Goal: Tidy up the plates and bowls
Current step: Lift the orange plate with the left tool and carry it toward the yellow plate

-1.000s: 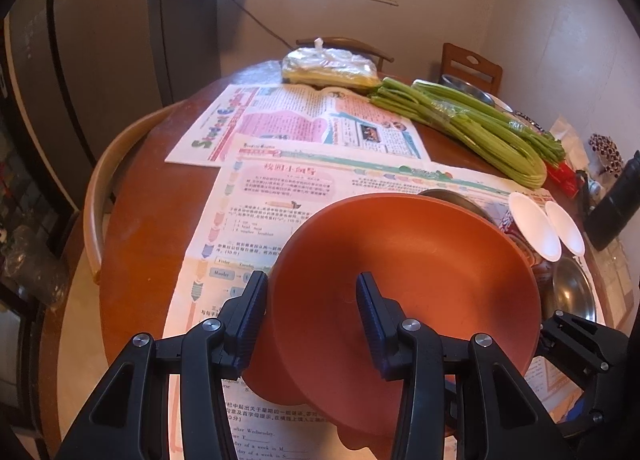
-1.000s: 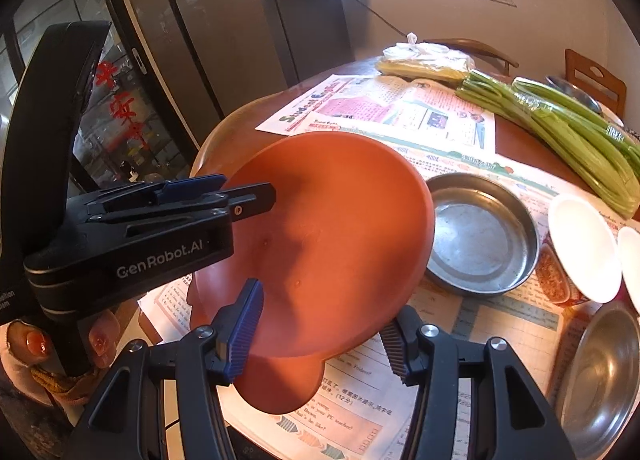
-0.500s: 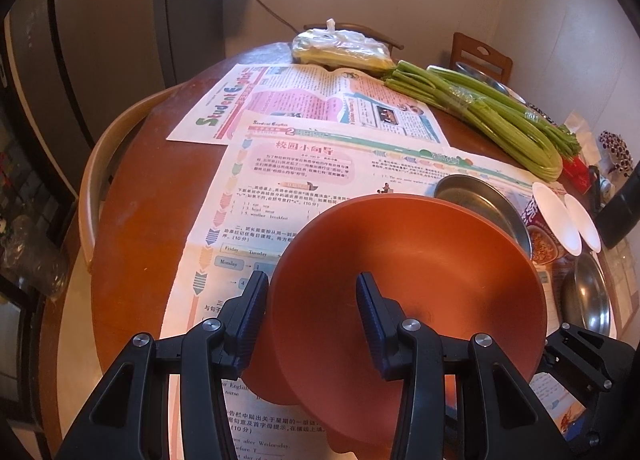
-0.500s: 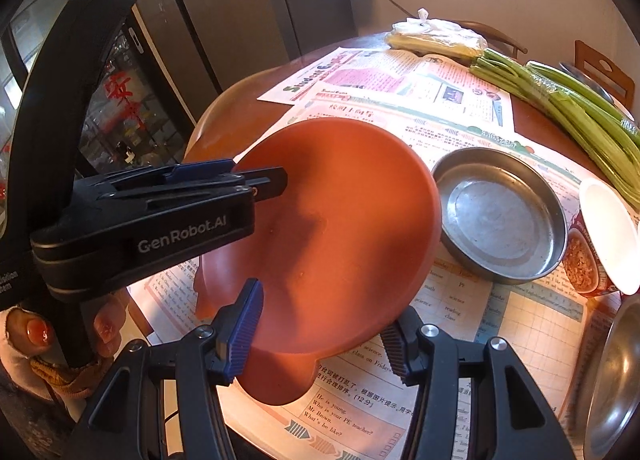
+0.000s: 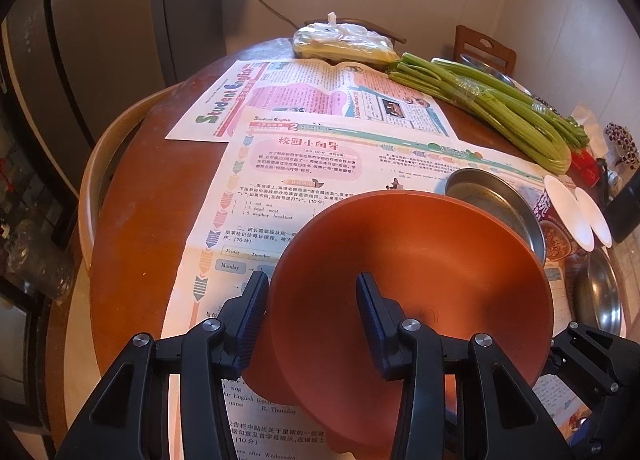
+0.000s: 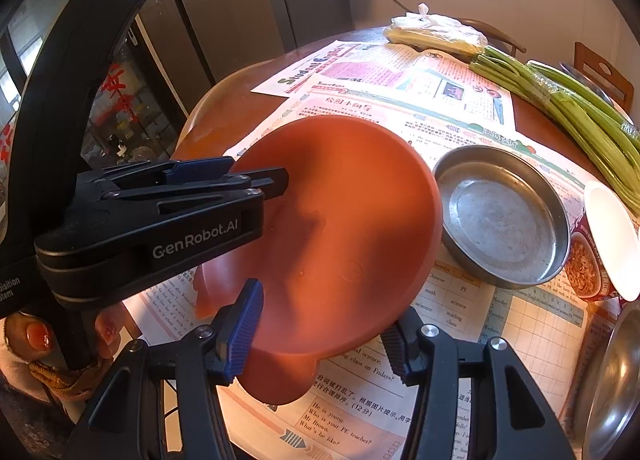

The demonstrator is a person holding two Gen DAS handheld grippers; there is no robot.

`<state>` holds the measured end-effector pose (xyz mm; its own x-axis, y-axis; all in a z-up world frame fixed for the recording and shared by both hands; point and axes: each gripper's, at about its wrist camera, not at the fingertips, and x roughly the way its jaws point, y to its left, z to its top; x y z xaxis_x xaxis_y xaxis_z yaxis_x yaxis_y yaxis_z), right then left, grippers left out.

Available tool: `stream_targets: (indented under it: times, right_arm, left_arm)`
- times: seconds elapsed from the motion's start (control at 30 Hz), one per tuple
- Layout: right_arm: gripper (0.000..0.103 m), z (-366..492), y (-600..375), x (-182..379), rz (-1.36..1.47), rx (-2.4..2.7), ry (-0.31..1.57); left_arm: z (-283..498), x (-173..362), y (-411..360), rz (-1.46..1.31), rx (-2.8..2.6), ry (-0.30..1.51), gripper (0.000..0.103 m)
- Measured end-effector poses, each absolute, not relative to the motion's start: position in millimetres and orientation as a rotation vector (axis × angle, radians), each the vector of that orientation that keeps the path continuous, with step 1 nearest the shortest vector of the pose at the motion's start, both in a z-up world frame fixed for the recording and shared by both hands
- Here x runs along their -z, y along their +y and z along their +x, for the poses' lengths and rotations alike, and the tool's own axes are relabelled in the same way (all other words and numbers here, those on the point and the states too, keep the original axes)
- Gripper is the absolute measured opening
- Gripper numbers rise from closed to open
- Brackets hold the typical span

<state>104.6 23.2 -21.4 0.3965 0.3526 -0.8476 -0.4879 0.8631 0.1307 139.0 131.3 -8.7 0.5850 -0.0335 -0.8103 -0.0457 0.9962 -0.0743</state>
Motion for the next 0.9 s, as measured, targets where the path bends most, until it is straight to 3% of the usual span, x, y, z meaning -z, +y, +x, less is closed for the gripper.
stream_targets:
  times: [0.9]
  right_arm:
    - [0.056,106.2,23.8,24.7,-0.179,-0.535,1.046]
  left_arm:
    - [148.8,20.4,130.3,-0.07,-0.022,0.973,0.046]
